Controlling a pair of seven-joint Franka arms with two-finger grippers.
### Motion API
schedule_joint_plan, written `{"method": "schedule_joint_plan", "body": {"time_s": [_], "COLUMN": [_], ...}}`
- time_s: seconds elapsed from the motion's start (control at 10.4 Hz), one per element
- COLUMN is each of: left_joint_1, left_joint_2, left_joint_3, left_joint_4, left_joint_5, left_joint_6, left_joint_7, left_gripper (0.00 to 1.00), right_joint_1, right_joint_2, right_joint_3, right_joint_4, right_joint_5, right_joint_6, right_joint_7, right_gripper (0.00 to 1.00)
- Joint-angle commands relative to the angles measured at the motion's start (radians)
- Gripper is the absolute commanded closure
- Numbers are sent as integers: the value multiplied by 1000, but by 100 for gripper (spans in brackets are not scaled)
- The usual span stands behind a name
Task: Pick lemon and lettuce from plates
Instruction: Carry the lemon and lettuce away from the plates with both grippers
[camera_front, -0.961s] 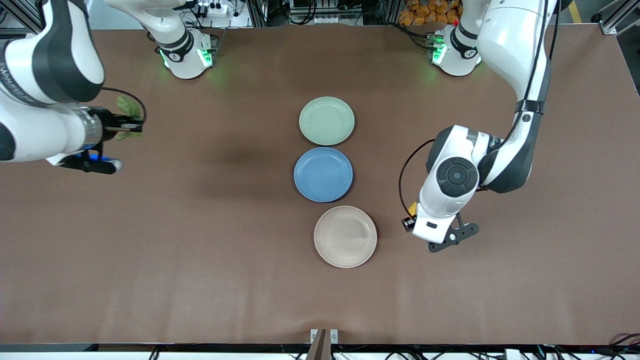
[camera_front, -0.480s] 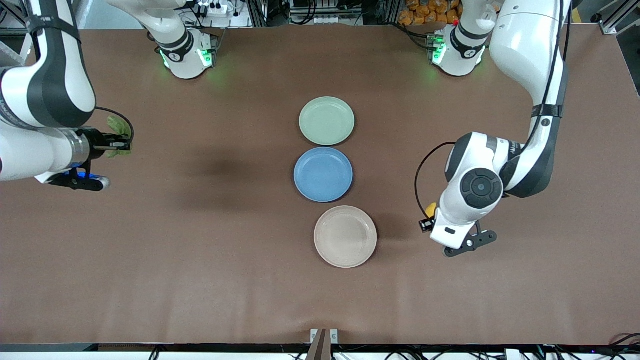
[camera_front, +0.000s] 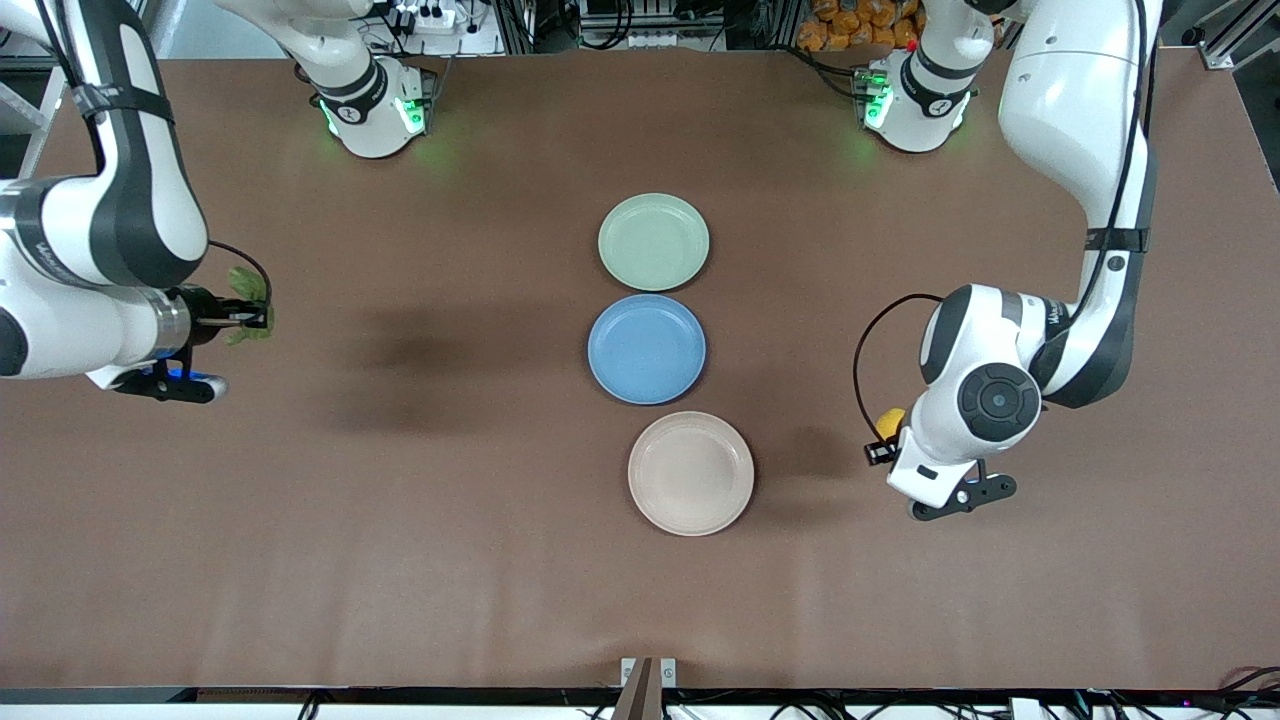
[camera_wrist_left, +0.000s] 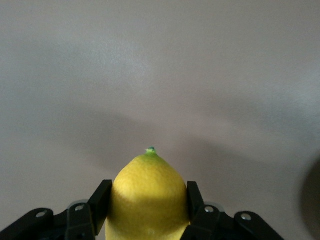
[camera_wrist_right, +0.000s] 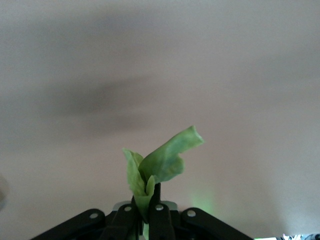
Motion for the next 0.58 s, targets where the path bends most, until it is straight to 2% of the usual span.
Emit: {"method": "schedule_joint_plan", "body": {"time_s": [0.0, 0.48], "left_joint_1": [24, 36], "left_joint_2": [13, 36], "left_joint_3": [-6, -6], "left_joint_4": [3, 6], "left_joint_5": [-29, -28], "left_joint_6": [-11, -9], "left_joint_7": [52, 55], "left_gripper": [100, 100], "right_joint_1": [-10, -10], "right_joint_2": [-15, -21], "right_joint_3": [13, 13], "right_joint_4": [-71, -267], "right_joint_5": [-13, -14], "right_joint_6": [87, 364], "right_joint_7": [-11, -11], "right_gripper": [96, 96]}}
